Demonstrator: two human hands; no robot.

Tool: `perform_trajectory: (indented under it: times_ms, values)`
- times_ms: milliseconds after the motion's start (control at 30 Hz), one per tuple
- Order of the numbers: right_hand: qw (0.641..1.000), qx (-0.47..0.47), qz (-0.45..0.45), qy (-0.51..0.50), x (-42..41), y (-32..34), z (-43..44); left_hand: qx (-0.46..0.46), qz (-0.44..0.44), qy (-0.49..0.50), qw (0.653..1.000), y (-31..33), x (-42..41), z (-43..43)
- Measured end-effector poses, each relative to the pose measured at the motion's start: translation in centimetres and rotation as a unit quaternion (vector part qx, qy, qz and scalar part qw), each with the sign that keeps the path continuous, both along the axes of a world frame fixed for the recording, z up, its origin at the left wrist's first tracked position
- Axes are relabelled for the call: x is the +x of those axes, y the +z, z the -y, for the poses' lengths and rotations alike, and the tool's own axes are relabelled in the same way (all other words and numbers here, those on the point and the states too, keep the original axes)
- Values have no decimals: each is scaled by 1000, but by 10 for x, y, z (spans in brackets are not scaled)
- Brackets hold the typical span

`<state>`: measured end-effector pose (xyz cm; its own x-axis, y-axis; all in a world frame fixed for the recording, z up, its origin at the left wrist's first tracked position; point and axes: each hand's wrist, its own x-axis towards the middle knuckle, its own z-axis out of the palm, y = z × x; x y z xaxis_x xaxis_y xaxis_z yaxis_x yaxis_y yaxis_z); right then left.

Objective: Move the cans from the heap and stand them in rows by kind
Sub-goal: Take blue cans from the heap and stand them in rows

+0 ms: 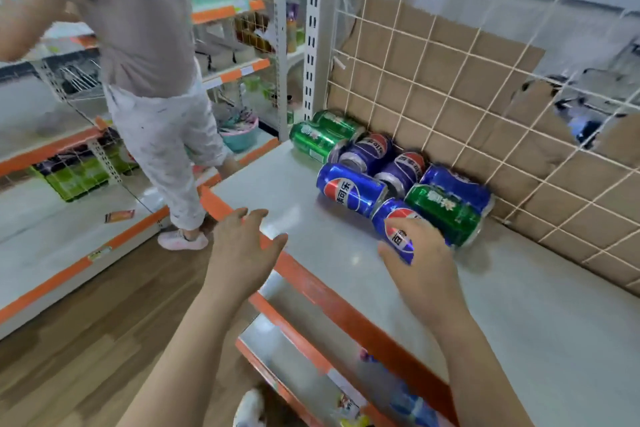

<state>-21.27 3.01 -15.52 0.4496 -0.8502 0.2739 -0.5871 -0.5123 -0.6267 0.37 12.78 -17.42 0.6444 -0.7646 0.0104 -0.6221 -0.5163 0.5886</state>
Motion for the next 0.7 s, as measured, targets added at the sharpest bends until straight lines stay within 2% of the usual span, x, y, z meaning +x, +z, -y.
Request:
perform_trajectory:
  times_ms: [133, 333, 433, 600, 700]
  values:
    - [994, -31, -25, -99, 23, 1, 27, 10, 24, -54, 998, 0, 36, 57]
    - [967, -1, -128, -222, 48, -5, 54, 14, -94, -183, 978, 3, 66, 133]
    - [948, 20, -190, -254, 53, -4, 59, 8, -166, -261, 951, 2, 72, 159]
    - [920, 56, -294, -252, 62, 1, 47, 33, -315, -372, 873, -6, 78, 172]
    - [901, 64, -345, -254, 68, -3, 43, 37, -312, -400, 861, -10, 78, 177]
